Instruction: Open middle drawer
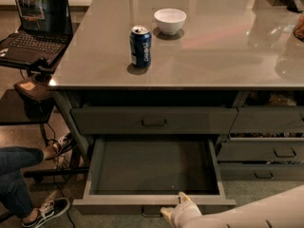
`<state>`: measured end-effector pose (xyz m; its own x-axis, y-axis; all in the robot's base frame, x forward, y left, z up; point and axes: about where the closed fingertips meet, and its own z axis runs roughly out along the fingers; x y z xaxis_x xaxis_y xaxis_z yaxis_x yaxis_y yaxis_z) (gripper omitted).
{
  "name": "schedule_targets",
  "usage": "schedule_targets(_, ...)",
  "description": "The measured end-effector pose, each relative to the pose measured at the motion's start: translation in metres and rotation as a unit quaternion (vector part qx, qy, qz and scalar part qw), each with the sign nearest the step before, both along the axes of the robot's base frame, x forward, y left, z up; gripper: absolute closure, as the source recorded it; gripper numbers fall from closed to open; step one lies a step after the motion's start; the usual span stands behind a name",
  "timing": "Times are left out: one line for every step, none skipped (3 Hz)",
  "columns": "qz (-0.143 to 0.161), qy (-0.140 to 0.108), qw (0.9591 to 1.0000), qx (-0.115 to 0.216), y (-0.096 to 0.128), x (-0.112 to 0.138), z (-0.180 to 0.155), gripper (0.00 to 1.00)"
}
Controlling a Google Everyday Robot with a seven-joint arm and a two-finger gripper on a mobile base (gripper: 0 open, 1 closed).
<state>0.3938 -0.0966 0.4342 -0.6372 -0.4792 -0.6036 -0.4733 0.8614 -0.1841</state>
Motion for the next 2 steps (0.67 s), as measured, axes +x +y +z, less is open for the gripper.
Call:
schedule_targets(0.0,0.0,1.0,0.0,0.0,0.0,0.0,0.0)
schedule_targets(0.0,0.0,1.0,0.0,0.0,0.0,0.0,0.0)
